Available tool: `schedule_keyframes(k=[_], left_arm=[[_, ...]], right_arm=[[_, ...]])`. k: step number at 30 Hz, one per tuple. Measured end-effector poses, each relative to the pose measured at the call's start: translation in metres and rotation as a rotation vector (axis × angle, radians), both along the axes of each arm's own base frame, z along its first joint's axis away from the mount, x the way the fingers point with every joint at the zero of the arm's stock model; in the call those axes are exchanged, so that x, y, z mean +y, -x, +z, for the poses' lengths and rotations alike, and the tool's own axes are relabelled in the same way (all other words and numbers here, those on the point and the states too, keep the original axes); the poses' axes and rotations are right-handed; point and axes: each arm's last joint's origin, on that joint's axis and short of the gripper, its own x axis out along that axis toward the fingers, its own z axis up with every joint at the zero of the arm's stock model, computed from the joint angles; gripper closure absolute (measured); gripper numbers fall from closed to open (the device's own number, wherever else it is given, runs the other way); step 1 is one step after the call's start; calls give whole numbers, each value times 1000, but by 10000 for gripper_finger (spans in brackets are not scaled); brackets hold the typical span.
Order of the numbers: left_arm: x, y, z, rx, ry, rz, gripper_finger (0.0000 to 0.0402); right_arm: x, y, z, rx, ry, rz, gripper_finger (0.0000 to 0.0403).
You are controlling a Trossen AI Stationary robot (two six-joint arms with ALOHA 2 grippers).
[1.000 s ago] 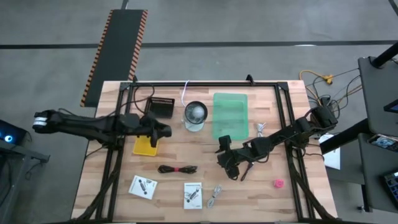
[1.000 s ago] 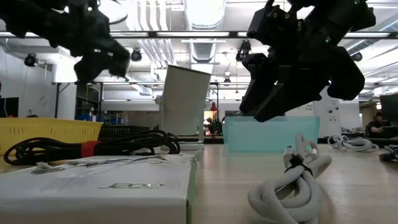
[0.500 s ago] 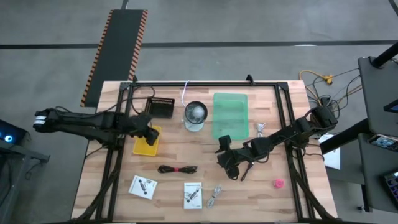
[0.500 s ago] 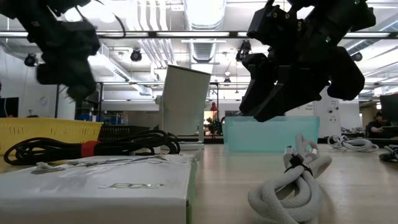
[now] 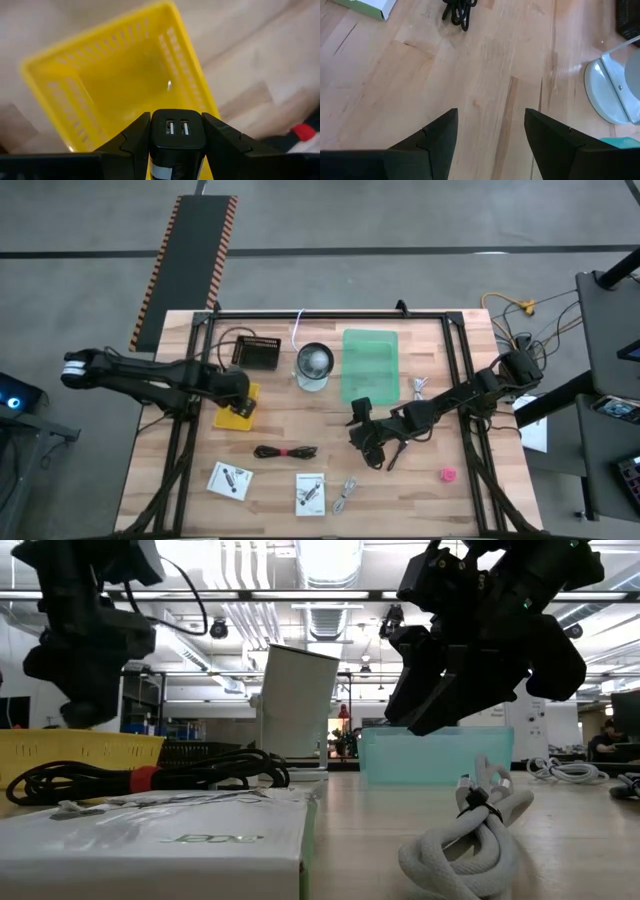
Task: Pick and place items into bin
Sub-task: Put the black charger adapter into the yellow bin
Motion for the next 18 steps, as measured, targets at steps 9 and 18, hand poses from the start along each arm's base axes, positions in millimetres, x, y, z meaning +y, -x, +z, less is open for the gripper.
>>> schedule_keyframes(k=[9,18], left_arm=[[-2,-10,-11,88,44,-36,268],[-3,-11,-12,95,98,-56,216]], right_arm=[[0,0,0,-1,-1,0,188],[0,0,0,-3,10,14,188]])
